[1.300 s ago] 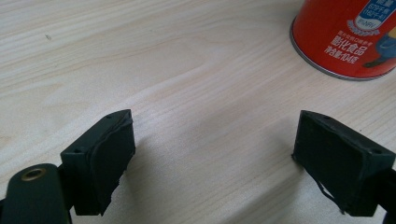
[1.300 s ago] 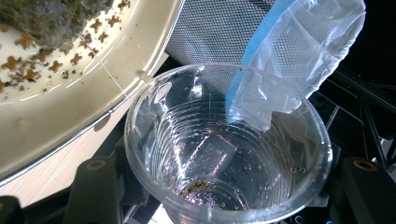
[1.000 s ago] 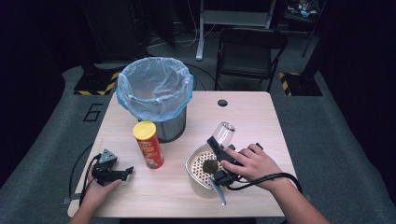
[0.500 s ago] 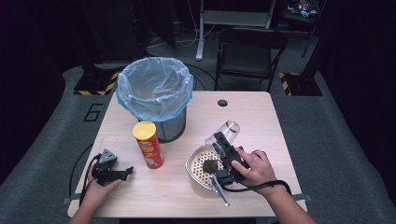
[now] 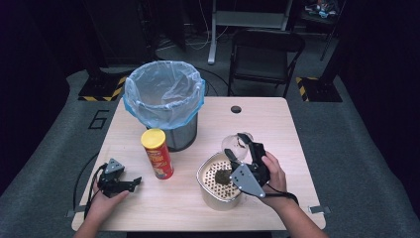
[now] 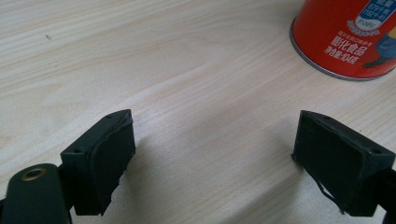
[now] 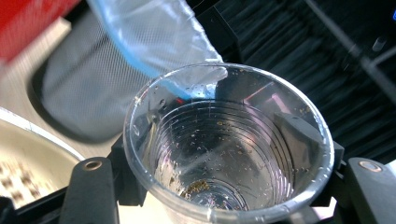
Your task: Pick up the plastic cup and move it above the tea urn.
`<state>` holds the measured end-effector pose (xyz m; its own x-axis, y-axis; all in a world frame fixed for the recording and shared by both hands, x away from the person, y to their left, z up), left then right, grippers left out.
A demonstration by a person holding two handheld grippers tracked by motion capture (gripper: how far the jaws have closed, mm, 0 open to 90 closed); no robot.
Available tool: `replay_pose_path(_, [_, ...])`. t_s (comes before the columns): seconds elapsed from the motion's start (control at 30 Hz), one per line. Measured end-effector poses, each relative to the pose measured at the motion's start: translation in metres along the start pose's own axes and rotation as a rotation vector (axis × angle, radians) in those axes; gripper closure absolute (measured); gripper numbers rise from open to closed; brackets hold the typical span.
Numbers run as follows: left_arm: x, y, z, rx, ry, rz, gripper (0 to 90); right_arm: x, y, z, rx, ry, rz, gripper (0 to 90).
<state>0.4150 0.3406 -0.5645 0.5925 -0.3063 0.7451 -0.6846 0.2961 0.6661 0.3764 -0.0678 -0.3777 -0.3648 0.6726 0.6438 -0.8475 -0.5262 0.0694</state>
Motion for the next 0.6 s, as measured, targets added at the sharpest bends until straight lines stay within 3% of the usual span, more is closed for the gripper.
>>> replay_pose_path(0.07, [0.000, 0.000, 0.000, 0.000, 0.000, 0.000, 12.2, 0.002, 0.002, 0.005, 0.042, -0.122, 0.024, 32.4])
replay_pose_path(0.1, [0.000, 0.000, 0.000, 0.000, 0.000, 0.000, 12.2, 0.002, 0.002, 0.005, 0.042, -0.122, 0.024, 32.4])
replay_pose_path(0.13, [0.000, 0.000, 0.000, 0.000, 0.000, -0.001, 12.2, 0.002, 0.002, 0.008, 0.059, -0.174, 0.031, 32.4])
replay_pose_path(0.17, [0.000, 0.000, 0.000, 0.000, 0.002, 0.000, 12.3, 0.002, 0.003, 0.014, 0.123, -0.323, 0.059, 32.5])
replay_pose_path(0.2, [0.000, 0.000, 0.000, 0.002, 0.002, 0.001, 12.2, 0.003, 0.003, 0.016, 0.133, -0.377, 0.076, 32.5])
replay_pose_path(0.23, [0.000, 0.000, 0.000, 0.003, 0.001, 0.004, 12.2, 0.003, 0.003, 0.020, 0.156, -0.463, 0.099, 32.5])
replay_pose_path(0.37, [0.000, 0.000, 0.000, 0.003, 0.001, 0.003, 12.2, 0.002, 0.005, 0.031, 0.215, -0.694, 0.162, 32.6])
replay_pose_path(0.47, [0.000, 0.000, 0.000, 0.004, 0.002, 0.003, 12.2, 0.002, 0.006, 0.037, 0.264, -0.785, 0.174, 32.8])
replay_pose_path(0.6, [0.000, 0.000, 0.000, 0.008, 0.004, 0.003, 12.3, 0.007, 0.009, 0.045, 0.259, -0.817, 0.159, 32.9])
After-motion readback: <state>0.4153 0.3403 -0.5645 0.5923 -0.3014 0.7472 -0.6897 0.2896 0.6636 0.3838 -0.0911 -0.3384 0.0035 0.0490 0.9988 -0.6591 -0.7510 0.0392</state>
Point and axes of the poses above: each handheld gripper's, and its own axes: y roughly backward along the jaws, x roughly out of its top, z roughly to its right, the point moved 5 cm from there along -y, roughly forward along the jaws, and after that the axes turned 5 degrees about x, right-handed, at the moved point
